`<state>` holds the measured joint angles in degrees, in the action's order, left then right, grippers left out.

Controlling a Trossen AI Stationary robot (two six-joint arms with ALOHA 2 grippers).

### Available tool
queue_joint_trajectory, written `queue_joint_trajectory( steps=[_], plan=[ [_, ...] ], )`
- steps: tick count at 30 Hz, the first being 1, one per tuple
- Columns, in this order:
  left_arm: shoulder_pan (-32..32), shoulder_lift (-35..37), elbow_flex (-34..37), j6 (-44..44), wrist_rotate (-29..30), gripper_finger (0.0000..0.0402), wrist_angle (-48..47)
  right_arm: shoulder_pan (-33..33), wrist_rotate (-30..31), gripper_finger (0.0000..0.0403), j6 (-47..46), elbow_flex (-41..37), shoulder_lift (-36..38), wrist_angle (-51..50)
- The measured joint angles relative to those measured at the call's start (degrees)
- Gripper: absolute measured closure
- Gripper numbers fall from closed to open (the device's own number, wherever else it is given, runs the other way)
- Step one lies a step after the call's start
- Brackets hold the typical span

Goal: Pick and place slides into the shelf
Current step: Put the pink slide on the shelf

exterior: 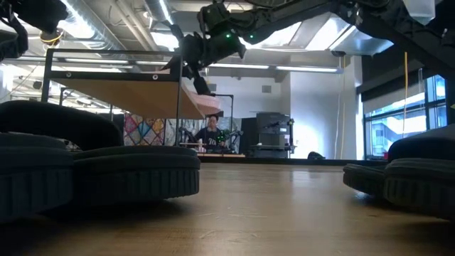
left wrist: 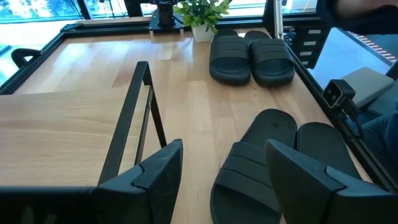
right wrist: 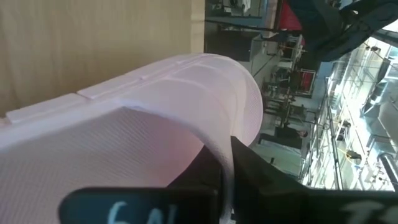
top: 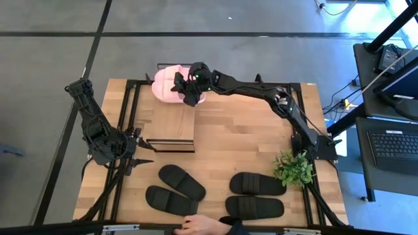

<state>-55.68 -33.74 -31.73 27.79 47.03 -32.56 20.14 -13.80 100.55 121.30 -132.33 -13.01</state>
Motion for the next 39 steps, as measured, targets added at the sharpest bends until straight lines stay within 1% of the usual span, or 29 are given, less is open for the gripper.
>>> queue_joint_trajectory(
  steps=[6, 10, 13, 22, 26, 30, 39],
  plan=[
    [0.0, 0.0, 0.0, 0.0, 0.0, 0.0185, 0.0, 0.0, 0.0, 0.0386, -0.6, 0.0, 0.0, -0.1],
    [0.0, 0.0, 0.0, 0.0, 0.0, 0.0185, 0.0, 0.1, 0.0, 0.0376, -8.3, -0.2, -0.3, 3.3],
    [0.0, 0.0, 0.0, 0.0, 0.0, 0.0185, 0.0, 0.0, 0.2, 0.0364, -10.3, -0.3, -0.4, 5.6],
    [0.0, 0.0, 0.0, 0.0, 0.0, 0.0185, 0.0, -0.2, 0.1, 0.0340, -4.6, -0.3, -0.4, 4.7],
    [0.0, 0.0, 0.0, 0.0, 0.0, 0.0185, 0.0, -1.0, 0.1, 0.0325, -3.9, -0.3, -0.4, 5.5],
    [0.0, 0.0, 0.0, 0.0, 0.0, 0.0185, 0.0, -1.8, 0.1, 0.0308, -0.7, -0.3, -0.4, 5.8],
    [0.0, 0.0, 0.0, 0.0, 0.0, 0.0185, 0.0, -1.8, 0.1, 0.0280, -3.7, -0.3, -0.4, 6.2]
  ],
)
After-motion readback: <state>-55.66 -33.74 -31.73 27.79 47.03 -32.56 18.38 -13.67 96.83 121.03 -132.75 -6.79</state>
